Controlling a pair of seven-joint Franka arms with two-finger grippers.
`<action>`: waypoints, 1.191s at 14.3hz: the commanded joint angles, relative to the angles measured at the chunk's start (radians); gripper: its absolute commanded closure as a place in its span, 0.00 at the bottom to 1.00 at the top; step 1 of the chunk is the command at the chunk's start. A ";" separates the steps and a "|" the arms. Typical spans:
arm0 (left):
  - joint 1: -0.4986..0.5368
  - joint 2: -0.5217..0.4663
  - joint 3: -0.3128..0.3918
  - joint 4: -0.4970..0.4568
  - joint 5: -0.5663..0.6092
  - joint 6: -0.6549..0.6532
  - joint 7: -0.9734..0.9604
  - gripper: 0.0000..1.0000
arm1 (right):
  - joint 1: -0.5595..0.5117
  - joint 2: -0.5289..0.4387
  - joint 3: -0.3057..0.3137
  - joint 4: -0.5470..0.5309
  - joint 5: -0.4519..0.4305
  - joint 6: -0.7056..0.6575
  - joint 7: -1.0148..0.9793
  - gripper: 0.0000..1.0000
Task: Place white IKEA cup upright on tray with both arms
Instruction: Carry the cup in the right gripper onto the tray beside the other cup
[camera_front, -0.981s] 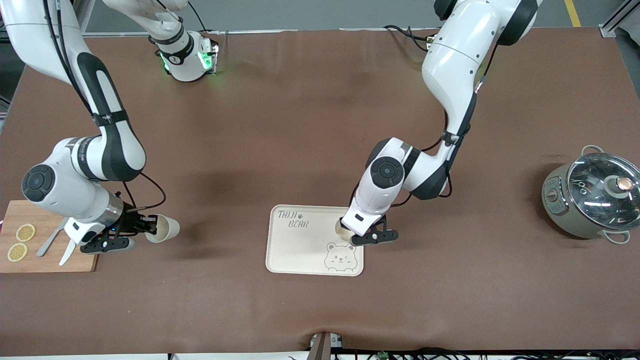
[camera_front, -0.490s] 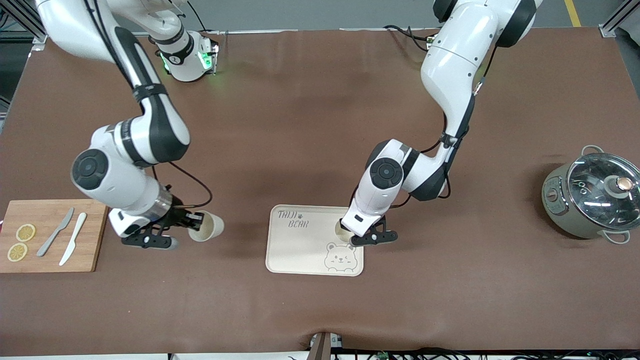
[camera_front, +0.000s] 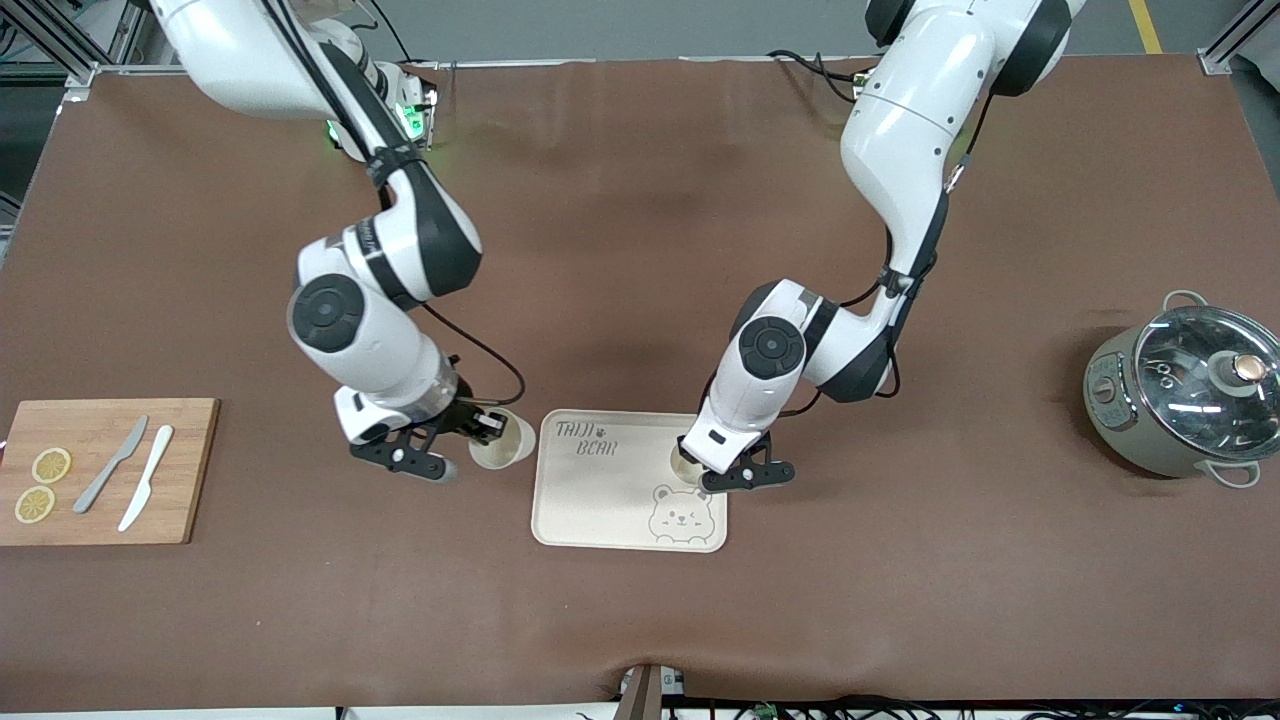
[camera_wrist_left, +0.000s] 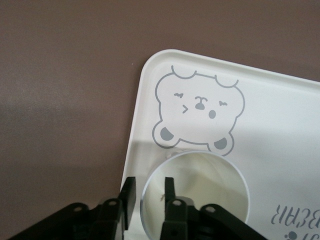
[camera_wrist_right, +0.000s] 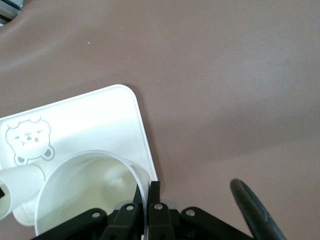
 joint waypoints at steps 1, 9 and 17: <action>-0.015 0.014 0.015 0.022 0.026 0.010 -0.032 0.28 | 0.058 0.091 -0.013 0.103 -0.063 0.010 0.144 1.00; -0.011 -0.027 0.015 0.023 0.024 -0.033 -0.087 0.00 | 0.135 0.172 -0.014 0.105 -0.189 0.149 0.371 1.00; 0.084 -0.246 0.014 0.026 0.023 -0.459 0.092 0.00 | 0.184 0.252 -0.017 0.106 -0.305 0.226 0.530 1.00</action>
